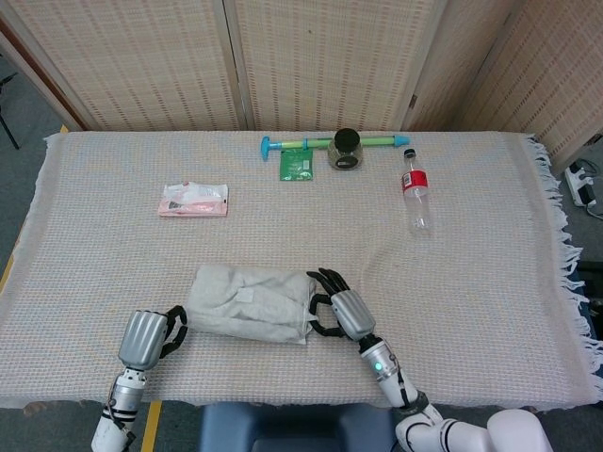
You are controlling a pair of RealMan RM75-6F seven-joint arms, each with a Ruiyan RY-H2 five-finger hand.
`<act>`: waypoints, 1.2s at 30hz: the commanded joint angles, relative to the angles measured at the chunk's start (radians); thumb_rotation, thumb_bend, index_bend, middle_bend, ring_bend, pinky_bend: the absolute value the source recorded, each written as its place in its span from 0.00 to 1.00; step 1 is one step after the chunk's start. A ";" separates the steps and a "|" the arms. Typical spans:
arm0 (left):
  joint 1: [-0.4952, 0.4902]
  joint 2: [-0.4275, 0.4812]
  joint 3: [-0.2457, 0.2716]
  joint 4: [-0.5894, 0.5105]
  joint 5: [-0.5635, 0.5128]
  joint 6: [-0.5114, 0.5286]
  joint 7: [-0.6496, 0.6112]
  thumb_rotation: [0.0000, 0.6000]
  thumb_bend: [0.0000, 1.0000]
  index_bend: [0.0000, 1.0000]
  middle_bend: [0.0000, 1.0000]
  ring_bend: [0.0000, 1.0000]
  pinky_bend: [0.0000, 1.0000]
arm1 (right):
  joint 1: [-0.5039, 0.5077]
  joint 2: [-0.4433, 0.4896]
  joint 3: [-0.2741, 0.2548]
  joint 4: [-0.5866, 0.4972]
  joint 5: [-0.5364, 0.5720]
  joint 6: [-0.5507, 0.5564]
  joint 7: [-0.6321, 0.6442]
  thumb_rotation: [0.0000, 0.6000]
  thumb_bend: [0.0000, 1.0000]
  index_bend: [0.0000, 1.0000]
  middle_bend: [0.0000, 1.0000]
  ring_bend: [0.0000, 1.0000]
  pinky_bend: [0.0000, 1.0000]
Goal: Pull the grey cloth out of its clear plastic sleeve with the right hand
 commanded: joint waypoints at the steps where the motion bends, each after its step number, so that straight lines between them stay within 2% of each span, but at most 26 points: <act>1: -0.002 0.001 -0.004 0.003 -0.002 -0.001 -0.002 1.00 0.69 0.75 1.00 1.00 1.00 | 0.000 0.005 0.000 0.005 0.002 0.005 -0.011 1.00 0.46 0.69 0.10 0.00 0.00; 15: -0.023 0.006 -0.042 0.076 -0.026 -0.009 -0.013 1.00 0.69 0.75 1.00 1.00 1.00 | -0.016 0.138 0.000 -0.052 0.017 0.026 -0.062 1.00 0.46 0.69 0.10 0.00 0.00; 23: -0.032 0.005 -0.085 0.181 -0.077 -0.018 -0.044 1.00 0.69 0.75 1.00 1.00 1.00 | -0.033 0.274 0.017 -0.114 0.028 0.057 -0.081 1.00 0.46 0.69 0.10 0.00 0.00; 36: 0.019 0.042 -0.106 0.316 -0.140 0.014 -0.140 1.00 0.70 0.76 1.00 1.00 1.00 | -0.097 0.493 0.067 -0.174 0.080 0.134 -0.013 1.00 0.45 0.69 0.10 0.00 0.00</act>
